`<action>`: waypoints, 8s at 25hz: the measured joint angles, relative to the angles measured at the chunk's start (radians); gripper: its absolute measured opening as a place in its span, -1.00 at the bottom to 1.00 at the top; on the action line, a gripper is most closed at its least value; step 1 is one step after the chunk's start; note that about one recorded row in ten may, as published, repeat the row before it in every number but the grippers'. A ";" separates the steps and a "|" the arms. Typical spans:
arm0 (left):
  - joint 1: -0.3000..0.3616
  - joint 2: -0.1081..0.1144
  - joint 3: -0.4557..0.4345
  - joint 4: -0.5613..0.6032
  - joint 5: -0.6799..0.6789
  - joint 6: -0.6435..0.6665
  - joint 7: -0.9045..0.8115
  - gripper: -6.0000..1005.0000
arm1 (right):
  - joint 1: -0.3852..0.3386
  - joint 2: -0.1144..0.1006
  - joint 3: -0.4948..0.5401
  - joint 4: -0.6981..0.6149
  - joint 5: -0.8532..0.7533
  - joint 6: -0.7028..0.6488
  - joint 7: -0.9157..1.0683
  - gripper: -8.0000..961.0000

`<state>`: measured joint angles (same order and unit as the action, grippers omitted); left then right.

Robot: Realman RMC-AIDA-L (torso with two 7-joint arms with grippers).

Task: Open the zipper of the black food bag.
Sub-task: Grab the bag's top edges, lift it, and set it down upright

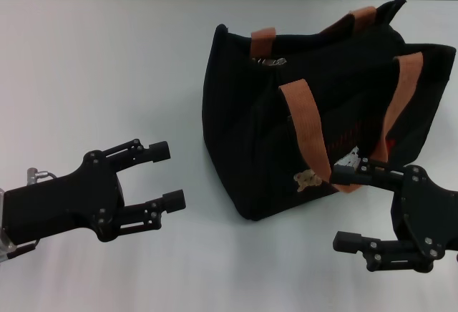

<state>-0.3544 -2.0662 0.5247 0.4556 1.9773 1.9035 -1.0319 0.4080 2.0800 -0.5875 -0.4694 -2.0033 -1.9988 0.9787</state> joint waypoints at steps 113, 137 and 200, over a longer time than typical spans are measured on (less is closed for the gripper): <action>-0.119 0.005 -0.212 0.081 -0.075 -0.110 0.095 -0.78 | -0.098 -0.017 0.293 0.002 -0.002 0.042 0.007 0.72; -0.127 0.007 0.121 0.981 -0.061 -0.042 -0.374 -0.78 | 0.018 0.000 0.294 0.190 0.000 0.162 0.048 0.72; -0.078 -0.006 0.410 0.810 -0.198 -0.070 -0.237 -0.79 | 0.111 0.000 0.174 0.287 0.051 0.154 -0.042 0.72</action>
<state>-0.4326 -2.0722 0.9345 1.2655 1.7789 1.8340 -1.2685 0.5191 2.0799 -0.4133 -0.1819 -1.9524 -1.8453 0.9365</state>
